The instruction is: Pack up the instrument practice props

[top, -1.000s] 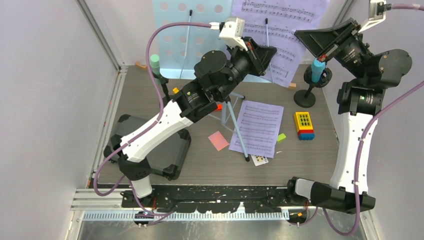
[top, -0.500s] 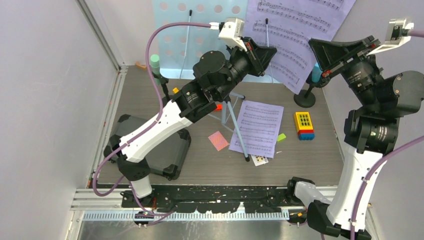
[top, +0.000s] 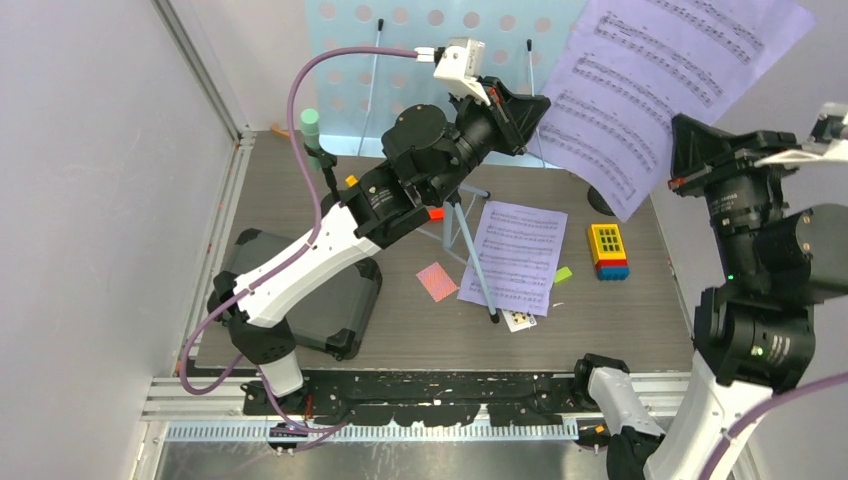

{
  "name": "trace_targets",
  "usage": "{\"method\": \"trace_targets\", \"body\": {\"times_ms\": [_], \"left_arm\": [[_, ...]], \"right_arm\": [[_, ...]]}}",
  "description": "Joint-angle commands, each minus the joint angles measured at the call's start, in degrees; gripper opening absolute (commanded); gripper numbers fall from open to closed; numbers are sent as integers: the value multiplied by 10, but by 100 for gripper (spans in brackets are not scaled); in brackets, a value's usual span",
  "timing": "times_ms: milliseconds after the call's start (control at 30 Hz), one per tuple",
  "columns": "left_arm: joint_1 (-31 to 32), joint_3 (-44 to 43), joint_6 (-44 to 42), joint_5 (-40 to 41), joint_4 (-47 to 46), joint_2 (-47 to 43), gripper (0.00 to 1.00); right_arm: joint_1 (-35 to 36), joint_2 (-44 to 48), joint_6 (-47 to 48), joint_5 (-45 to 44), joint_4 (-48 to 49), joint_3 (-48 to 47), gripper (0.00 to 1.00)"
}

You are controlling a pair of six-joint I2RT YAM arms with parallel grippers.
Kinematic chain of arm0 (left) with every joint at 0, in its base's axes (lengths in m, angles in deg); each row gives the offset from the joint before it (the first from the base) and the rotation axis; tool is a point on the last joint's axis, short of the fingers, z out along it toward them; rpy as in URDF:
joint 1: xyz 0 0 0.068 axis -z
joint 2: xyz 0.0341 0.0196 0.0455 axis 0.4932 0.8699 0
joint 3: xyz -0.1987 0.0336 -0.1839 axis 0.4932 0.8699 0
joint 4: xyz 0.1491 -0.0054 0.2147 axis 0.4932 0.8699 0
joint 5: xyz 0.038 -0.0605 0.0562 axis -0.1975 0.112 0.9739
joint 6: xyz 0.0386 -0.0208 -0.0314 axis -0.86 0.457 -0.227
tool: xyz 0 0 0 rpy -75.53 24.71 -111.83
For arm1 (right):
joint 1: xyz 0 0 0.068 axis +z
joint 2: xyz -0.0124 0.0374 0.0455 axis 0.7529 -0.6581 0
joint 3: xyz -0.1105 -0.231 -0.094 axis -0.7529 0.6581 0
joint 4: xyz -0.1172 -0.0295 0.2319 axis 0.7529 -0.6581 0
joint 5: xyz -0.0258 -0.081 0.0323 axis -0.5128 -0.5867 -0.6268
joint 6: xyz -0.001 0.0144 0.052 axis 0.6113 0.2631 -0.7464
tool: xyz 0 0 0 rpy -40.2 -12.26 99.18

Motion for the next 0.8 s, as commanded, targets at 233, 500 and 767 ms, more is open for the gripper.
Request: {"method": "trace_targets", "body": {"times_ms": [233,500,767], "left_arm": [[-3,5,-7,8,-8,-14,19],[-2,11,-5,5,-7,-13,45],[-3,33,-9,2,-8,-38,80]], "right_arm": [[1,57,98,-260,-106,-20,0],[1,70,111,-320,-114,1,0],[1,73,116,-318,-117,22,0]]}}
